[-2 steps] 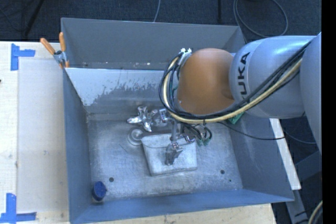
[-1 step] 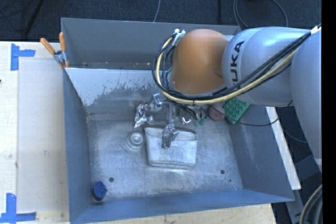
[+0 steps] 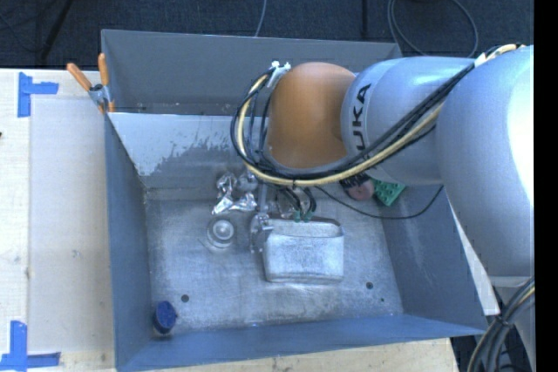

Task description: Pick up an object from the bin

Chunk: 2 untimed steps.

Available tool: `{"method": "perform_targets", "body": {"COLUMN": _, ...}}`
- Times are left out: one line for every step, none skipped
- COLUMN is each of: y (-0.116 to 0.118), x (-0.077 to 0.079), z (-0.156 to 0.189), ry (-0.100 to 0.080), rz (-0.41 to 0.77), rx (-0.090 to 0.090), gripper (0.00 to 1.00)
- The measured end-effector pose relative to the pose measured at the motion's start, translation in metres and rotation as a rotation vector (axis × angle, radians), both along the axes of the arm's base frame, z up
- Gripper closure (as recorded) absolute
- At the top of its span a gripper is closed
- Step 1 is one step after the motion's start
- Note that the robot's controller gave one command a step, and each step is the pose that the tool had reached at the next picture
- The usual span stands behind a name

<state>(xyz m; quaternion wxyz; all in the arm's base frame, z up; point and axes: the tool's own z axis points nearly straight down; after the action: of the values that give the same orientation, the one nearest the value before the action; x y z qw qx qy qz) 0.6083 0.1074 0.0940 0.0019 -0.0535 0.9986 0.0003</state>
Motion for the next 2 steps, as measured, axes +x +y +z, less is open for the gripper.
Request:
{"method": "perform_targets", "body": {"y": 0.0319, "x": 0.0015, "z": -0.0187, "ry": -0.011, "rz": 0.051, "rx": -0.002, "gripper": 0.0}}
{"method": "perform_targets", "body": {"y": 0.0333, "x": 0.0033, "z": -0.0164, "ry": -0.019, "rz": 0.046, "rx": 0.005, "gripper": 1.0}}
